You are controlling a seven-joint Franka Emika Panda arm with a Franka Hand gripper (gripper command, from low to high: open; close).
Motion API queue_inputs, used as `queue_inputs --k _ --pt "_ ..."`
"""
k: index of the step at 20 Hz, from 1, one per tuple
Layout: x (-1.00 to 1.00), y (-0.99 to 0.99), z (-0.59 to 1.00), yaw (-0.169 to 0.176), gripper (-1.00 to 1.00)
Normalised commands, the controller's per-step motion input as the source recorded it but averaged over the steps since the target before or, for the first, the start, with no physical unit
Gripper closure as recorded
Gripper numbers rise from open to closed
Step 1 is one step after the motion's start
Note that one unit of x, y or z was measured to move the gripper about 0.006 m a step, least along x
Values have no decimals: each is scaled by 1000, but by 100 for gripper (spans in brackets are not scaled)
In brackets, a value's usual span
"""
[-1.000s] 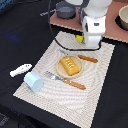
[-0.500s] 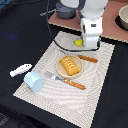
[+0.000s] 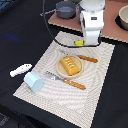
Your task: Interact with the objects in diverse but meaningful ways.
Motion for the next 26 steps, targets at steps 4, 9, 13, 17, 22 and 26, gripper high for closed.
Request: queue_inputs --k 4,9,13,17,22,26 --pt "-683 -609 337 0 -100" --pt "-623 -669 450 0 -100" --pt "-511 -785 676 0 -100" --pt "-436 -834 513 0 -100" --pt "-339 -682 -18 76 -100" --pt "-106 -519 -61 212 -100"
